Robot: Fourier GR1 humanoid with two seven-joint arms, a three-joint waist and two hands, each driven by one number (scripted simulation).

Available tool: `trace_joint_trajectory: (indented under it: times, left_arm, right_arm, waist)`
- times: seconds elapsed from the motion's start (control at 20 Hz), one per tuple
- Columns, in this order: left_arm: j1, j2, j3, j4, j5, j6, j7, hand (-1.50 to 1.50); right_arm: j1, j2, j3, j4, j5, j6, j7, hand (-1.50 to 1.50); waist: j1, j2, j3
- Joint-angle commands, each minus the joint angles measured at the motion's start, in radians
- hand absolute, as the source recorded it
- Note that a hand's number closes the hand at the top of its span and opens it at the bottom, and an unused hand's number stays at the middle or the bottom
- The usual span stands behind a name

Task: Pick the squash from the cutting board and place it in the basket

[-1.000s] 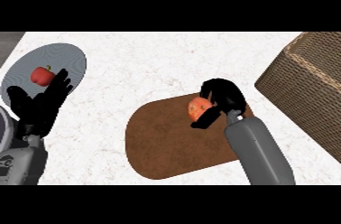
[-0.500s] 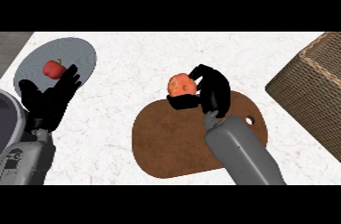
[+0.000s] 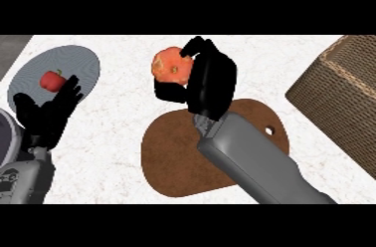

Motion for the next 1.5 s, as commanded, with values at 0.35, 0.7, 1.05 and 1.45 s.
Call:
trace_joint_trajectory:
  times: [0.35, 0.7, 1.05, 1.45]
  left_arm:
    - [-0.017, -0.015, 0.004, -0.022, -0.013, 0.036, 0.024, 0.0]
    - [0.034, 0.01, 0.024, -0.027, 0.005, -0.004, 0.007, 0.0]
    - [-0.01, -0.002, 0.029, -0.01, -0.001, 0.018, 0.006, 0.0]
    - [0.027, 0.012, 0.042, -0.052, 0.016, -0.005, 0.027, 0.0]
  right_arm:
    - [-0.261, 0.007, -0.2, 0.036, 0.177, 0.198, 0.268, 1.5]
    - [-0.319, -0.093, -0.387, 0.06, 0.21, 0.253, 0.17, 1.5]
    - [-0.34, -0.201, -0.503, 0.117, 0.264, 0.377, 0.123, 1.5]
    - [-0.131, -0.261, -0.587, -0.005, 0.275, 0.374, 0.044, 1.5]
  waist:
    - [-0.027, 0.004, 0.001]
    - [-0.021, 0.007, 0.002]
    - [-0.035, 0.005, 0.002]
    - [-0.035, 0.004, 0.002]
